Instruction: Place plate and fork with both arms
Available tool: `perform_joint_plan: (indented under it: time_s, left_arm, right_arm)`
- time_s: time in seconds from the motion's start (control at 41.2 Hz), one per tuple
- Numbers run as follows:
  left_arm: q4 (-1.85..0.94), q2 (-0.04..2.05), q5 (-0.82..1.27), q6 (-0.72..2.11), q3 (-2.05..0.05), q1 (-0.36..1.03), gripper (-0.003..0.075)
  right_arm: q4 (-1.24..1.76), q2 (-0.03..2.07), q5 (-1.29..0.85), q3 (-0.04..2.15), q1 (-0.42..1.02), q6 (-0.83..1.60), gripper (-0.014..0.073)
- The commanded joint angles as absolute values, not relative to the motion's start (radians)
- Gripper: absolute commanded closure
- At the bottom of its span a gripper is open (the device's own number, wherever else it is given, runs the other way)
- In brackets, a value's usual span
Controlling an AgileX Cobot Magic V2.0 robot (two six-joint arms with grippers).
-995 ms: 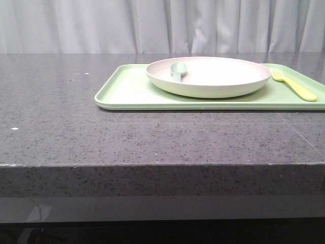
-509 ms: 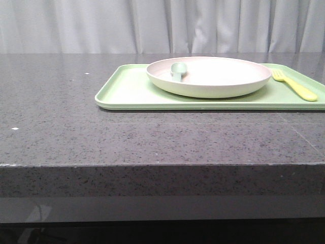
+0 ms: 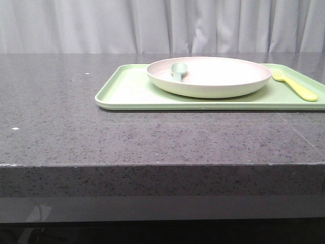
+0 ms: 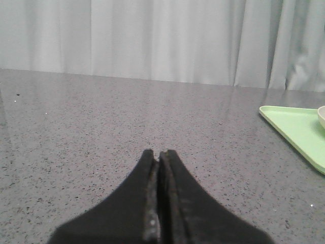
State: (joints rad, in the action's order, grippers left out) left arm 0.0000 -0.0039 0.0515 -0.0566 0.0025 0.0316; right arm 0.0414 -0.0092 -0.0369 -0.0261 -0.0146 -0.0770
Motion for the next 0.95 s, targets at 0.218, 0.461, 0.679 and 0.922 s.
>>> perform_joint_plan:
  time_s: [0.218, 0.461, 0.679, 0.922]
  left_arm:
    - [0.000, -0.028, -0.026, -0.057, 0.010, 0.037, 0.0741]
    - [0.000, -0.028, -0.026, -0.057, 0.010, 0.037, 0.0741]
    - [0.000, -0.028, -0.026, -0.057, 0.010, 0.037, 0.0741]
    - [0.000, -0.028, -0.026, -0.057, 0.010, 0.037, 0.0741]
  right_arm:
    - [0.021, -0.029, 0.050, -0.023, -0.018, -0.042, 0.0712]
    - [0.021, -0.028, 0.050, -0.023, -0.018, -0.042, 0.0712]
    - [0.021, -0.028, 0.050, -0.023, -0.018, -0.042, 0.0712]
    - [0.021, -0.028, 0.050, -0.023, -0.018, -0.042, 0.0712]
